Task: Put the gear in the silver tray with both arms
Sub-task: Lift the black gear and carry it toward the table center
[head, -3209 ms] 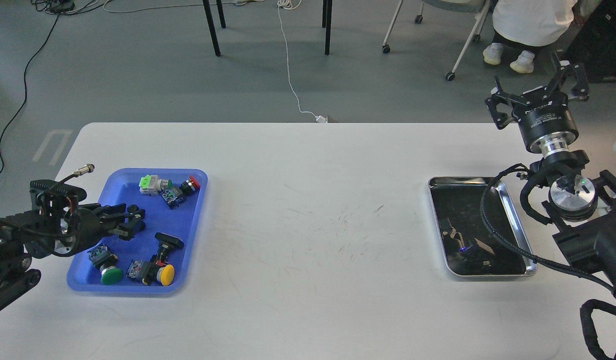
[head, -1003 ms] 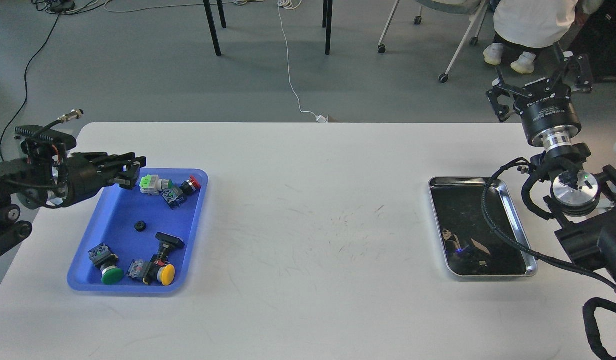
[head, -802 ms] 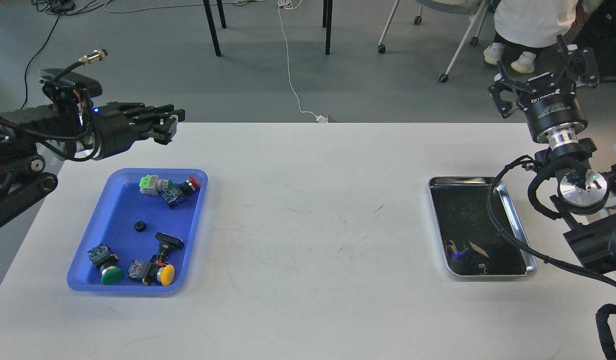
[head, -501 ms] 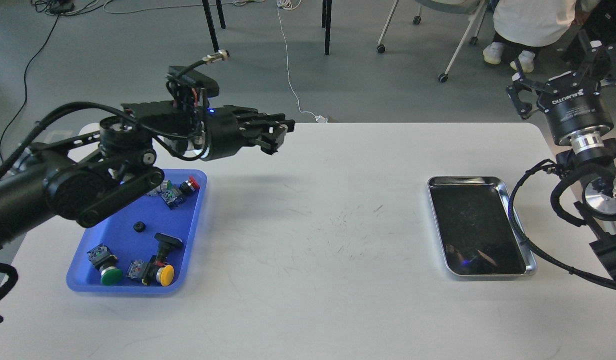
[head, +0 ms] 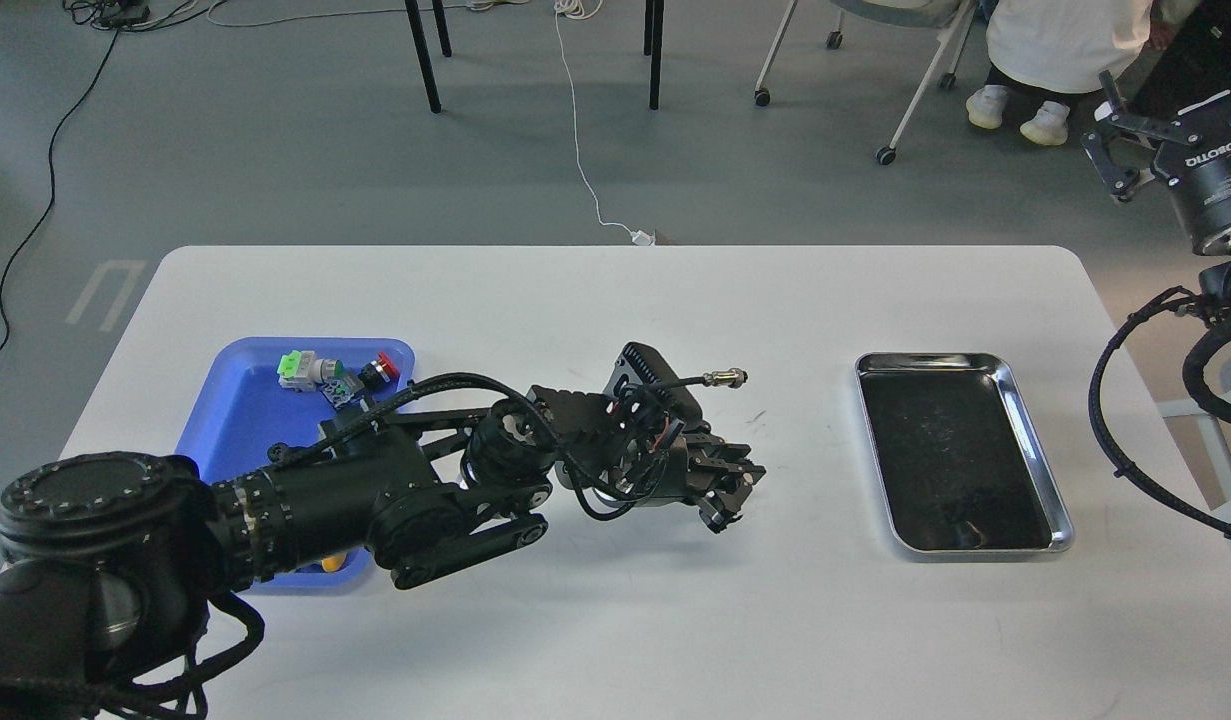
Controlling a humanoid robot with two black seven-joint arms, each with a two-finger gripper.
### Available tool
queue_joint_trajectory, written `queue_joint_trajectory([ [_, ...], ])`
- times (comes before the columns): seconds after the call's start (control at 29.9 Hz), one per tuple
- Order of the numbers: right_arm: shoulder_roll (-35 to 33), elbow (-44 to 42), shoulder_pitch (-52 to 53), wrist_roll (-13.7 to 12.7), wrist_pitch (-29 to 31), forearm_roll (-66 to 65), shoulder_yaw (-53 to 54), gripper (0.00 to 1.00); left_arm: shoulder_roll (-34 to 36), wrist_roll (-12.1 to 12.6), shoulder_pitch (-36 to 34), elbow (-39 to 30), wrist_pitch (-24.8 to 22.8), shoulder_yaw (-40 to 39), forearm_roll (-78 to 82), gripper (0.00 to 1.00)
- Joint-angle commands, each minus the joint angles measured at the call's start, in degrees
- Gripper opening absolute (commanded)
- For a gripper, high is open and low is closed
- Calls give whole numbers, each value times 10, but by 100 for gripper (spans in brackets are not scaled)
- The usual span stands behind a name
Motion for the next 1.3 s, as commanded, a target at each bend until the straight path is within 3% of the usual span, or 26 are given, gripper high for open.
queue_joint_trajectory([
  [0.0, 1, -5, 34, -8, -20, -1, -2, 99, -1, 1, 20, 13, 1, 1, 18, 18],
  [0.33, 7, -1, 49, -9, -28, -2, -3, 99, -1, 7, 32, 19, 3, 1, 33, 21],
  [0.37, 7, -1, 48, -9, -27, -2, -3, 99, -1, 10, 32, 19, 4, 1, 33, 23],
  [0.47, 7, 1, 47, -9, -27, -2, -6, 99, -1, 11, 30, 19, 7, -4, 31, 43],
  [0.64, 6, 2, 48, -8, -28, -2, -22, 99, -1, 8, 29, 13, 11, -6, 28, 55],
  [0.8, 0, 1, 48, -8, -27, -2, -22, 99, -1, 3, 29, -5, 17, -30, 18, 61],
  [1.0, -15, 8, 55, -8, -19, -7, -22, 99, 15, -2, 22, -47, 16, -143, -145, 61],
  [1.2, -25, 10, 59, -6, -10, -13, -32, 99, 111, -43, 23, -57, 17, -225, -364, 62],
  [1.27, -30, 13, 73, -3, -10, -27, -48, 99, 128, -49, 24, -52, 19, -255, -471, 70],
])
